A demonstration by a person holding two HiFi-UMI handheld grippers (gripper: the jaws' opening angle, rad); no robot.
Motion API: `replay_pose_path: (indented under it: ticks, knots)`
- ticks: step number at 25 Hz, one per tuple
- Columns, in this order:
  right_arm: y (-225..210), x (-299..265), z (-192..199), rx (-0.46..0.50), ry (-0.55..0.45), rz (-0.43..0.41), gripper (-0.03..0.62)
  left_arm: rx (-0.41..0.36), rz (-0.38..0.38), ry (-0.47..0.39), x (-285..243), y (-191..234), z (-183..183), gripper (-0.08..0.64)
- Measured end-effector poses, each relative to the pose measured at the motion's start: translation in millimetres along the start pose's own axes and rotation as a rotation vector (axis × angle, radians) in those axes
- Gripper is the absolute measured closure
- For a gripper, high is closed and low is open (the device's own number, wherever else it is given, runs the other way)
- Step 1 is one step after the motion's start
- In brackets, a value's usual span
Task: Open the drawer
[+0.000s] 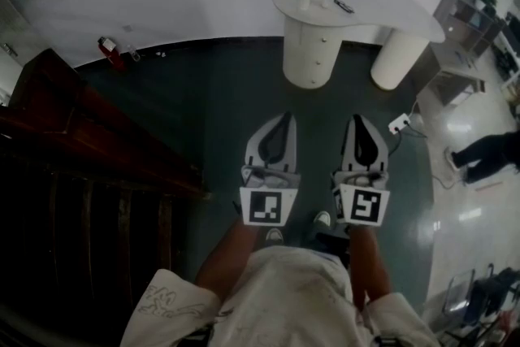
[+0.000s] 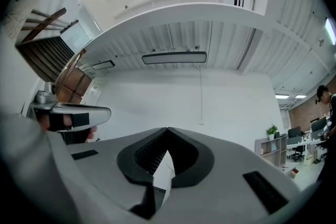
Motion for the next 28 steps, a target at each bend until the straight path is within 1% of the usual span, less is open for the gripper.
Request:
replay_pose_path:
  ticks: [4, 7, 10, 12, 15, 19, 23, 28]
  knots:
    - [-3, -18, 10, -0.007, 0.01, -0.009, 0.586, 0.01, -0.005, 0.012, -16, 9, 10, 0.565]
    - [-12, -35, 19, -0.012, 0.0, -0.013, 0.586, 0.003, -0.004, 0.026, -33, 11, 21, 0.564]
    - [-27, -56, 29, -0.023, -0.005, -0.016, 0.586, 0.002, -0.005, 0.018, -57, 10, 29, 0.565]
    - [-41, -71, 35, -0.034, -0.009, -0.013, 0.586, -0.002, 0.002, 0.002, -76, 6, 32, 0.564]
    - [-64, -93, 42, -0.037, -0.017, -0.024, 0.586, -0.02, 0.015, 0.004, -107, -4, 39, 0.563]
    - [-98, -120, 52, -0.039, -0.025, -0.044, 0.586, -0.025, 0.007, -0.002, -151, -20, 48, 0.565]
    - [-136, -147, 67, -0.045, -0.03, -0.06, 0.586, -0.037, 0.004, 0.02, -192, -40, 66, 0.564]
    - [-182, -177, 92, -0.077, -0.026, -0.064, 0.586, -0.049, -0.007, 0.039, -237, -59, 89, 0.563]
Point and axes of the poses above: the fingertips, and each gripper's own axes: x backward along the fingers, y to its left, z out of its underside, the point moved 2 cm from there along x, backward along the fingers, and after that the axes turned 8 degrees about -z, right-handed, at the moved point
